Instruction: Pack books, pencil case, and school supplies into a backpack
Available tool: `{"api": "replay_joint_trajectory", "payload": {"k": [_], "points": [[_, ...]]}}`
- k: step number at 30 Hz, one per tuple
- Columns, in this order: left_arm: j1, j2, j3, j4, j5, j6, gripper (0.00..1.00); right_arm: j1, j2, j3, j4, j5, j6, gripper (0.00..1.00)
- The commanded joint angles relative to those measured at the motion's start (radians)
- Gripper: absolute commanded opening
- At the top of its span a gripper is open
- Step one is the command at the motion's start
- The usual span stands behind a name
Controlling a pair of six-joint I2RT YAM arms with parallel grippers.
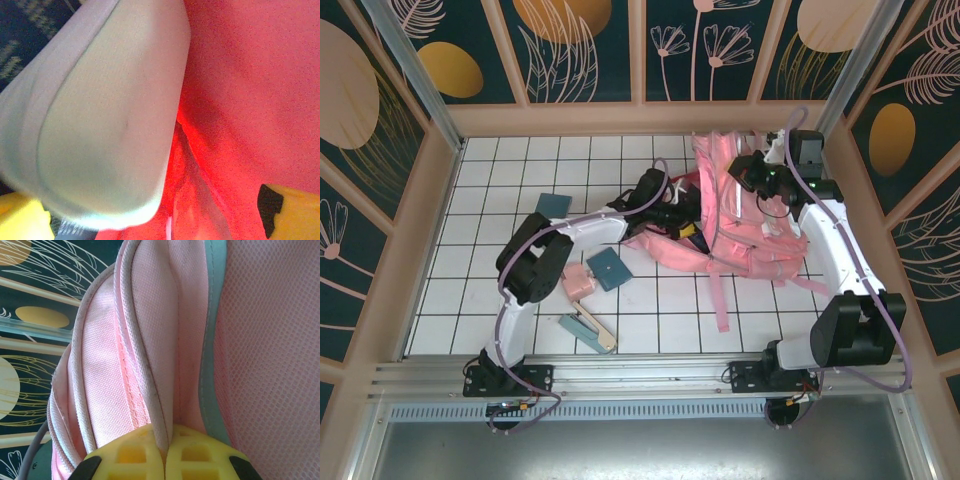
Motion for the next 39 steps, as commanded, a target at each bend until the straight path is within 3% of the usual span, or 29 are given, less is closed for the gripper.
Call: {"api": "replay_joint_trajectory", "payload": {"k": [1,15,19,24,27,31,35,39], "points": [[0.018,-0.083,-0.015,-0.052,-0.011,0.069,0.99,-0.02,-0.052,0.045,0.079,0.022,-0.025,0.0],[0.08,-0.194,-0.051,-0.243,-0.029,0.215,0.99,-0.022,-0.052,0.039,0.081,0.032,-0.031,0.0],[0.083,-0.261,-0.016,-0.387,-0.145,0.313,0.98,-0.022,-0.05,0.051,0.065,0.039,-0.037,0.0],[0.082,-0.429,-0.006,-0.58,-0.386,0.453,0.98,-0.002,-0.062,0.052,0.044,0.055,-0.055,0.0],[0.113,-0.53,-0.105,-0.586,-0.442,0.44,0.99,0.023,-0.064,0.05,0.028,0.091,-0.08,0.0],[0.174,-0.591,-0.155,-0.776,-0.654,0.373,0.98,0.046,-0.059,0.04,0.011,0.137,-0.107,0.0],[0.235,-0.615,-0.157,-0.926,-0.692,0.375,0.98,0.065,-0.065,0.014,0.024,0.171,-0.121,0.0],[0.338,-0.587,-0.193,-0.922,-0.691,0.421,0.98,0.079,-0.056,-0.011,0.053,0.175,-0.118,0.0]]}}
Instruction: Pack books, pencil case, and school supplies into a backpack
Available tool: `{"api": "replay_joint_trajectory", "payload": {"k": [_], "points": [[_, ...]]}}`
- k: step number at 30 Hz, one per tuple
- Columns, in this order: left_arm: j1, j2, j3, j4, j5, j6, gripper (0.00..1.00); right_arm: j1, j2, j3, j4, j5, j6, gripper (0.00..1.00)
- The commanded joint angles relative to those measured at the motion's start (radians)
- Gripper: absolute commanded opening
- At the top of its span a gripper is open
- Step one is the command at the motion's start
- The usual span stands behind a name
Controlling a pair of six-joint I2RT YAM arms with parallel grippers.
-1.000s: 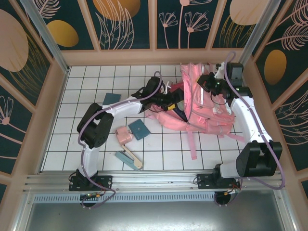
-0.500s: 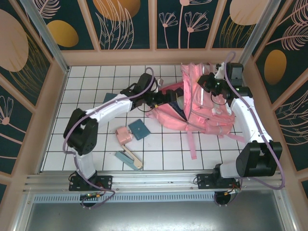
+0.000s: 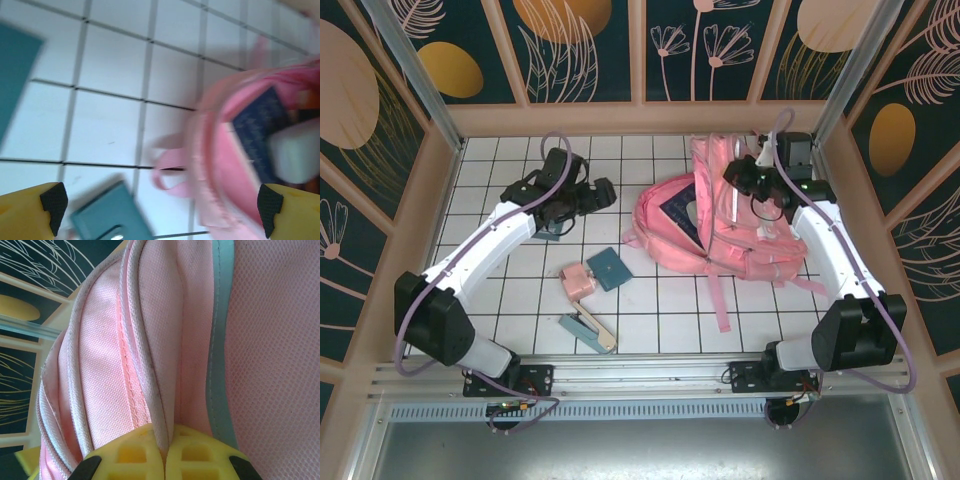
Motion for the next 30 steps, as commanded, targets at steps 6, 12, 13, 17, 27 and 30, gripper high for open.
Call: {"api": "replay_joint_trajectory", "payload": {"k": [6,12,13,17,27,30], "points": [[0.076,0.086,-0.073,-0.091,-0.051,0.103,0.98,0.05,-0.041,-0.021,0.076,0.047,-0.04,0.0],[0.074,-0.002,-0.17,-0.198,-0.08,0.033,0.99,0.087,-0.039,-0.039,0.053,0.091,-0.063,0.0],[0.069,-0.02,-0.194,-0.204,-0.056,0.016,0.99,0.089,-0.039,-0.048,0.058,0.091,-0.063,0.0],[0.026,-0.043,-0.244,-0.26,-0.036,-0.076,0.98,0.09,-0.033,-0.066,0.074,0.094,-0.057,0.0],[-0.022,-0.025,-0.32,-0.227,0.048,-0.198,0.99,0.091,-0.033,-0.056,0.065,0.103,-0.065,0.0],[-0.026,-0.022,-0.377,-0.19,0.077,-0.212,0.98,0.09,-0.037,-0.056,0.064,0.109,-0.07,0.0]]}}
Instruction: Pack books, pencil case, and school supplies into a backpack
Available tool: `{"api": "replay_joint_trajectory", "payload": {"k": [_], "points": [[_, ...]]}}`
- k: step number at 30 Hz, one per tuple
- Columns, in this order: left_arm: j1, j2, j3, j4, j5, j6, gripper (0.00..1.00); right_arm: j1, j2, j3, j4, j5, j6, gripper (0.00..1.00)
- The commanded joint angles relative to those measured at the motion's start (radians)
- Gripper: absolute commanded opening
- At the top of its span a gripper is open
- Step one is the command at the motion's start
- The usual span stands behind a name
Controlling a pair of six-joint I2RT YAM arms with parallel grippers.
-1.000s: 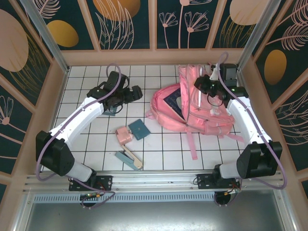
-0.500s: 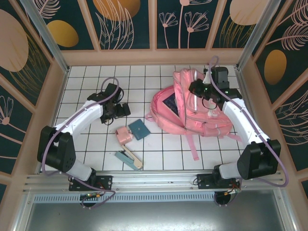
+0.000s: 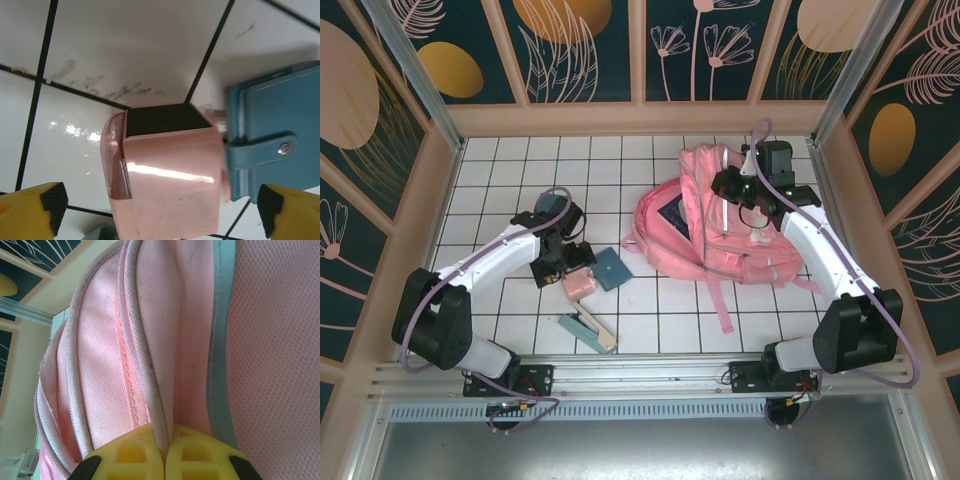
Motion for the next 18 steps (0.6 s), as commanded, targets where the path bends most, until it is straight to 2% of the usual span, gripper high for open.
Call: {"api": "replay_joint_trajectory", "payload": {"k": [1,9,18], "points": [[-0.01,0.013,-0.055,0.036,0.052,-0.045,0.98,0.001,-0.038,0.004,0.035,0.03,-0.028,0.0],[-0.032,0.063,-0.092,0.122,0.072,-0.067,0.95,-0.001,-0.033,-0.01,0.05,0.008,-0.015,0.0],[-0.033,0.104,-0.086,0.134,0.008,-0.054,0.89,0.001,-0.014,0.009,0.046,-0.029,-0.005,0.0]]}}
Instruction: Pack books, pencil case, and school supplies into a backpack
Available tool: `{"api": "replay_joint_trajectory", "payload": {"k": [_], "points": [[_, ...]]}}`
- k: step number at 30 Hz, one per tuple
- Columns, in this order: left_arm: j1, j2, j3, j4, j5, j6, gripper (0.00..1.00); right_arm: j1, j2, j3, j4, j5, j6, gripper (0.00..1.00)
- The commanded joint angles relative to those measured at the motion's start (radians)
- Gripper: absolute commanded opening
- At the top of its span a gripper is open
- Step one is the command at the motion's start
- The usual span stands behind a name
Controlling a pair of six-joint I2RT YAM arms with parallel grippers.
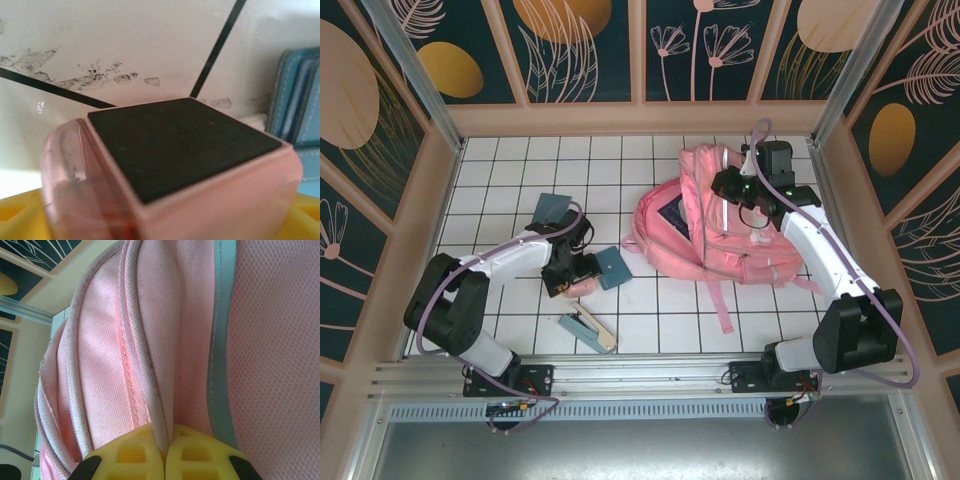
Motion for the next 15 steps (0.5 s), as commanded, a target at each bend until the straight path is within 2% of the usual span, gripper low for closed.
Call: {"api": "replay_joint_trajectory", "payload": {"k": [1,10,12,15], "points": [[-0.002,0.002,0.002,-0.014,-0.04,-0.002,0.89,0.002,-0.01,0.015,0.043,-0.027,-0.003,0.0],[-0.002,-0.034,0.016,-0.014,-0.079,0.032,0.83,0.011,0.003,0.032,0.036,-0.035,-0.005,0.0],[-0.002,-0.041,0.012,-0.014,-0.081,0.037,0.87,0.012,0.001,0.033,0.033,-0.034,-0.007,0.0],[-0.002,-0.033,0.026,-0.045,-0.094,0.049,0.98,0.012,-0.006,0.031,0.033,-0.032,-0.009,0.0]]}}
